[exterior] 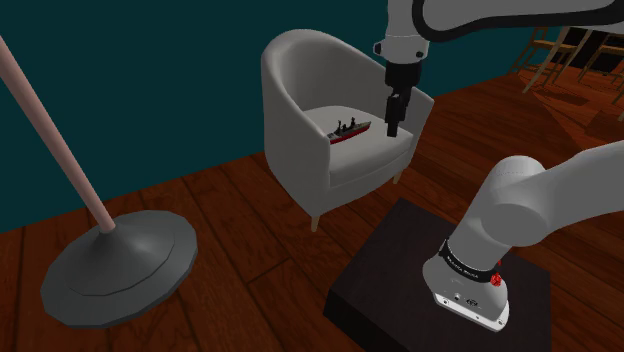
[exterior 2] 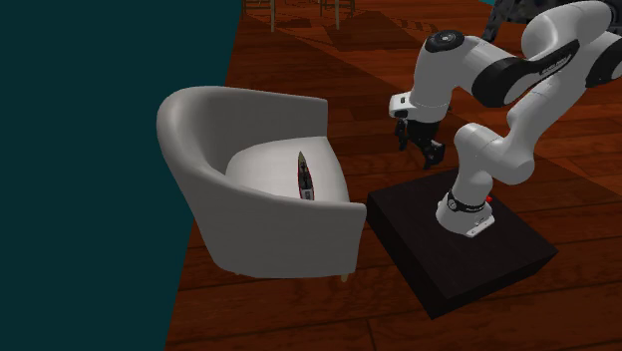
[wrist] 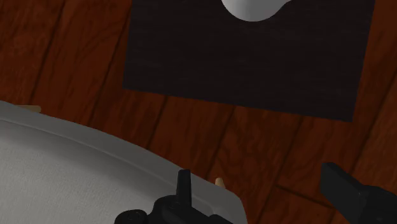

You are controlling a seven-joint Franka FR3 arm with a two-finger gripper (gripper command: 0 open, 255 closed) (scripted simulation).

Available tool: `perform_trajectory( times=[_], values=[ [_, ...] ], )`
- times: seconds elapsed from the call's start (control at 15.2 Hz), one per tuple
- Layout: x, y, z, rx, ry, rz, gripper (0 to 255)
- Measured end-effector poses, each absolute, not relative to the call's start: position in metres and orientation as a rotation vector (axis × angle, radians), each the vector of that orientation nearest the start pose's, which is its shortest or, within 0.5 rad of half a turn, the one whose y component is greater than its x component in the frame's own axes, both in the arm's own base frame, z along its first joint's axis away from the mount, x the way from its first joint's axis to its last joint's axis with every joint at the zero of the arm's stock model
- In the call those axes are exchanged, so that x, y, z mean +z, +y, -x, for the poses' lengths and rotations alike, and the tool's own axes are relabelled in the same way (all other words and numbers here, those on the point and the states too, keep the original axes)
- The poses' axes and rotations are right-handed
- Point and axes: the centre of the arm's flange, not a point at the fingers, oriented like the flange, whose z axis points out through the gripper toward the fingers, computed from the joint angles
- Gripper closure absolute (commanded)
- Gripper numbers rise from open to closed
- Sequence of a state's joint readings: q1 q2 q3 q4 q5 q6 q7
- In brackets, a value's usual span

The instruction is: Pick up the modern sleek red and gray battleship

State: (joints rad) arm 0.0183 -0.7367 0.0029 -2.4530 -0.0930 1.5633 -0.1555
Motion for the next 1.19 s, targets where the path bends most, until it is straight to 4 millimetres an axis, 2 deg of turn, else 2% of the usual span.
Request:
perform_trajectory(
  times=[0.13, 0.53, 0.86, 1.19],
  values=[
    [0.527, -0.01, -0.313, 0.25, -0.312, 3.199, 0],
    [0.505, -0.069, -0.338, 0.17, -0.567, 3.148, 0],
    [0.486, -0.121, -0.368, 0.097, -0.793, 3.082, 0],
    [0.463, -0.167, -0.411, 0.023, -1.012, 2.998, 0]
  ],
)
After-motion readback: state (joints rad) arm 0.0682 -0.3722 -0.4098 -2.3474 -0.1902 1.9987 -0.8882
